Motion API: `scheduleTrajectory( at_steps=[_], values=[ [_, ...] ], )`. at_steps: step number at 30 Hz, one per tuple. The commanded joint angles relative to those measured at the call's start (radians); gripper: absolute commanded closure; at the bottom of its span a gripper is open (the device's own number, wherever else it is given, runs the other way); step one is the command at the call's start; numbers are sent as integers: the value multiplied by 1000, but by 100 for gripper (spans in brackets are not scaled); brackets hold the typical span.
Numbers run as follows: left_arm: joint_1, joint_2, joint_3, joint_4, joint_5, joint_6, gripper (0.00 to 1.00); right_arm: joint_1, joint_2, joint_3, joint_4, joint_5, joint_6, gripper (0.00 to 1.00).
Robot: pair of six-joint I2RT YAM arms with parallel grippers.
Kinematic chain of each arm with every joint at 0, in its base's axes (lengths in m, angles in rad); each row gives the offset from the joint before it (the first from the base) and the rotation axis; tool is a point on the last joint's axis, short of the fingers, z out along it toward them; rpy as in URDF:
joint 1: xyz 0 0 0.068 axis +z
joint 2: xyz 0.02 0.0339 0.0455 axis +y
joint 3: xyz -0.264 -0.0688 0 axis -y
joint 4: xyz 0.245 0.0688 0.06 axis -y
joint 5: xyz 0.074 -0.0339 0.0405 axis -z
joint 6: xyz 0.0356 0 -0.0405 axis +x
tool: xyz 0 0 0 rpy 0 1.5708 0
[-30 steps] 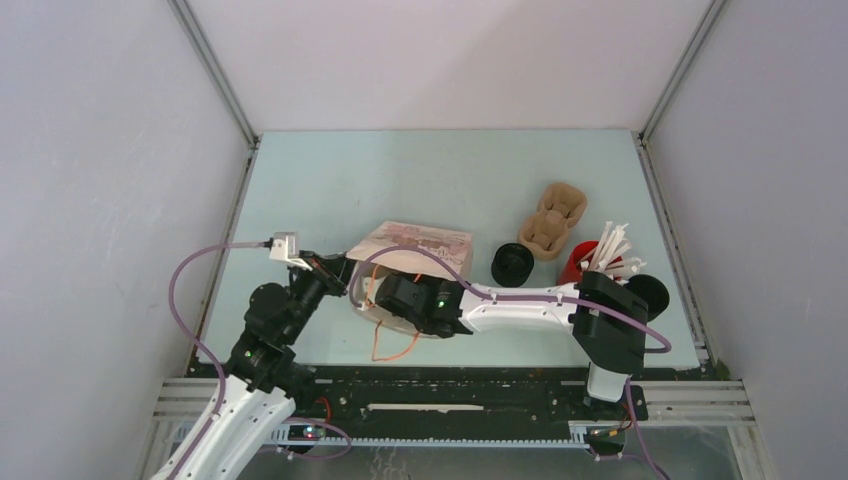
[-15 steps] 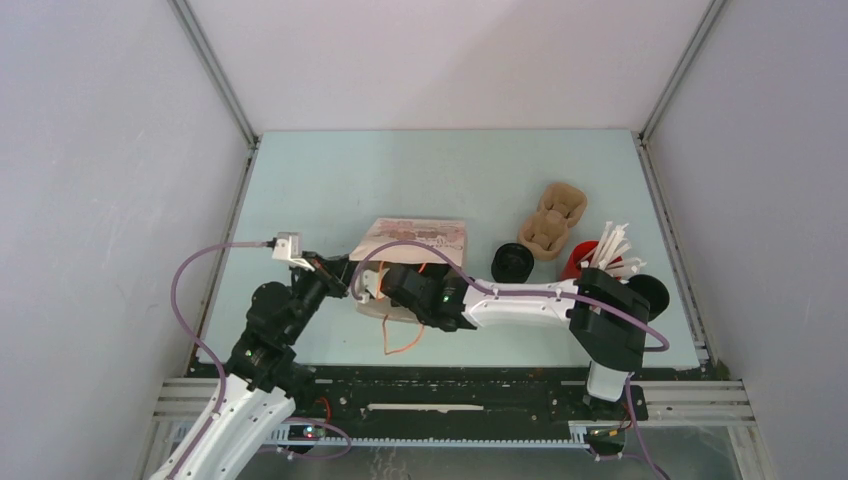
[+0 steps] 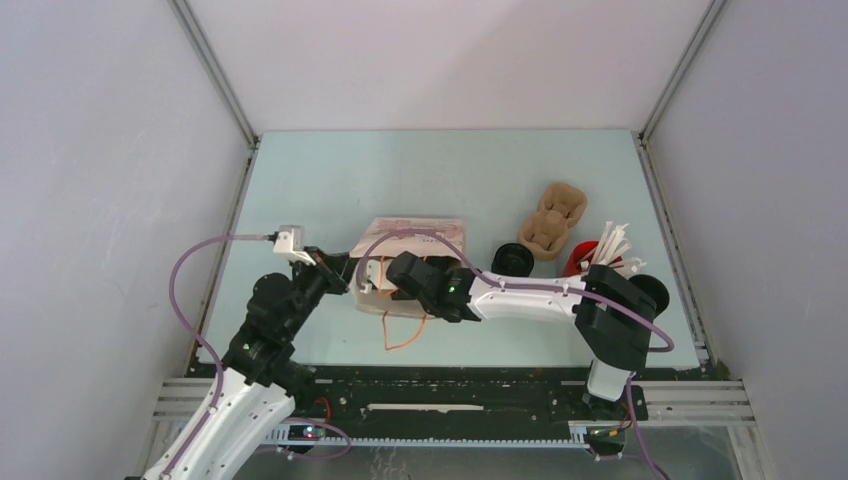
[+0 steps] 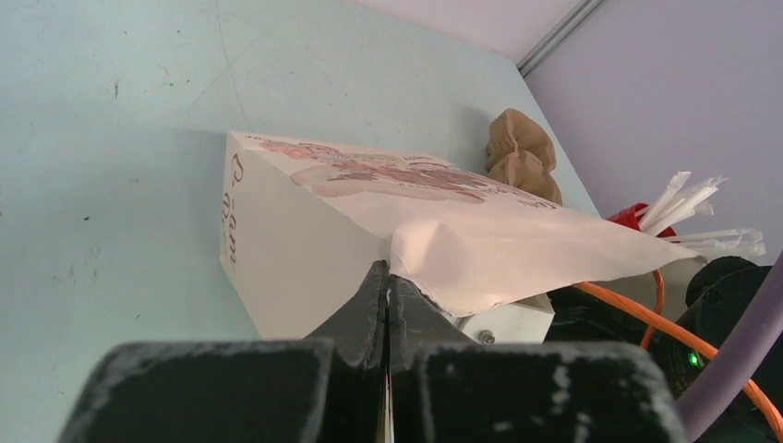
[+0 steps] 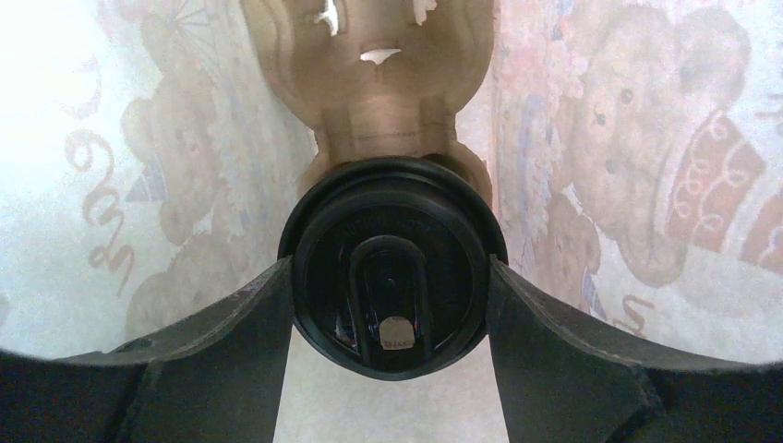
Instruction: Pack the takeout coffee
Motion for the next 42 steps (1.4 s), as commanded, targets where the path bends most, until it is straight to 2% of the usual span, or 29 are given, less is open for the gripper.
scheduleTrajectory(
  at_steps=[1, 18, 42],
  values=[
    [-5, 23, 73, -50, -4, -18, 100, -24, -53, 3, 73, -74, 38, 83],
    [-5, 16, 74, -85, -29, -26, 100, -104, -104, -135, 327, -198, 80, 83],
    [-5, 47, 141, -115, -27, -33, 100, -182, -131, -155, 360, -285, 140, 81]
  ],
)
